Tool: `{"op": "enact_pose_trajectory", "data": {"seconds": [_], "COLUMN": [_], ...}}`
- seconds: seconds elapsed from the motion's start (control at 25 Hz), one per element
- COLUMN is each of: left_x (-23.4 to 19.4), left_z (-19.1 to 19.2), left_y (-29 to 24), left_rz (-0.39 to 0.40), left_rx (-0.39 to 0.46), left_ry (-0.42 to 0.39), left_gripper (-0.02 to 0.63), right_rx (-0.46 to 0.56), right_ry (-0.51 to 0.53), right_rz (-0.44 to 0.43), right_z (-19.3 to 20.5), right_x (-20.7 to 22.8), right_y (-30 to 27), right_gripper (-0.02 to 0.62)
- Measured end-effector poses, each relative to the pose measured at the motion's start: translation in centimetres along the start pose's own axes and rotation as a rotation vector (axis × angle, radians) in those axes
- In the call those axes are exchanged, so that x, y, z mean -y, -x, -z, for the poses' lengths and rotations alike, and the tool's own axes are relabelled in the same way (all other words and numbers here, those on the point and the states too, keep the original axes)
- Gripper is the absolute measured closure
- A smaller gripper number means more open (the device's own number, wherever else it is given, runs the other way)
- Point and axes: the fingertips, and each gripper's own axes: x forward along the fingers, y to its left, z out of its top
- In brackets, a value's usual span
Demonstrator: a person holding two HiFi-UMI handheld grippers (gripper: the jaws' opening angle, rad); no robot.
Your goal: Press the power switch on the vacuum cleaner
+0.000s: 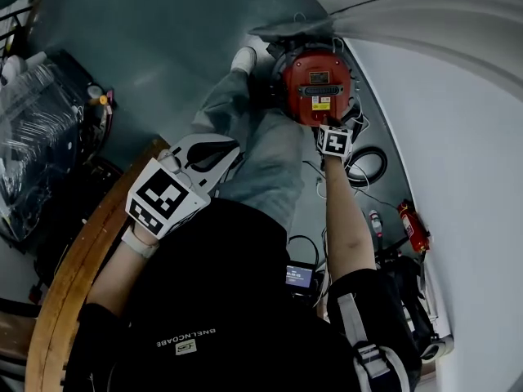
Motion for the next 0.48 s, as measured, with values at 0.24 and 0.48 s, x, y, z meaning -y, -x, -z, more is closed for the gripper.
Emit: {"op": "enact_pose_trajectory", "data": {"seconds": [0.24, 0.48], "left_x": [0.36, 0.99], "left_z": [0.0, -0.09], "left_y": [-0.19, -0.55], "left_rz": [-0.001, -0.006], "left_rx": [0.008, 0.008], "left_ry": [0.012, 0.011], "left_gripper": [0.591, 0.591], "right_rx": [-0.042, -0.04], "right_ry": [0.022, 0.016], "right_rz": [0.0, -0.012], "right_z": [0.01, 0.08], "right_x": [0.06, 0.15], "right_y": [-0.16, -0.06], "right_gripper": [0.563, 0.563]}}
